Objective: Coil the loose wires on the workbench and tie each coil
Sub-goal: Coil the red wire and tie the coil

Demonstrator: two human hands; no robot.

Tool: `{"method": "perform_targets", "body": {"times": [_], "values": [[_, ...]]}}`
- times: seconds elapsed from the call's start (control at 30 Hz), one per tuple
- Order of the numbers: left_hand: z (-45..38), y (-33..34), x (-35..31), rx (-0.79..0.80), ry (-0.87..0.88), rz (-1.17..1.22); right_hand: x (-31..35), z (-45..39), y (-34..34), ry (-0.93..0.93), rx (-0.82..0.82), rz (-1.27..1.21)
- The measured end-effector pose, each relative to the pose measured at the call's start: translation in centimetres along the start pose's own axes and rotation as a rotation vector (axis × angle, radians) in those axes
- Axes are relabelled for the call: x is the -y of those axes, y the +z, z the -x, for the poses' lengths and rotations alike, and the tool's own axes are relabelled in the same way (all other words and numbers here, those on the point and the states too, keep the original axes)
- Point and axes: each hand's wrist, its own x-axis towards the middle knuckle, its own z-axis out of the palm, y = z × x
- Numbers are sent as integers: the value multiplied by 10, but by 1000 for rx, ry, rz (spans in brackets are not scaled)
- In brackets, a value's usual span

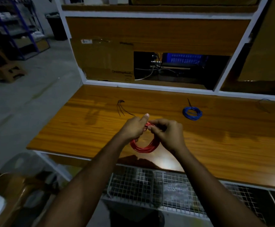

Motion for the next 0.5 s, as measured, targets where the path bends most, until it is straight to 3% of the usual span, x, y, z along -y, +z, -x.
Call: {"method": "perform_targets", "body": {"times": [0.13,0.5], "values": [[-38,-1,11,-29,-125,222,-23,-20,24,-22,94,84],[-110,-22,42,199,-419,874,-75,-93,68,-86,44,0]]}}
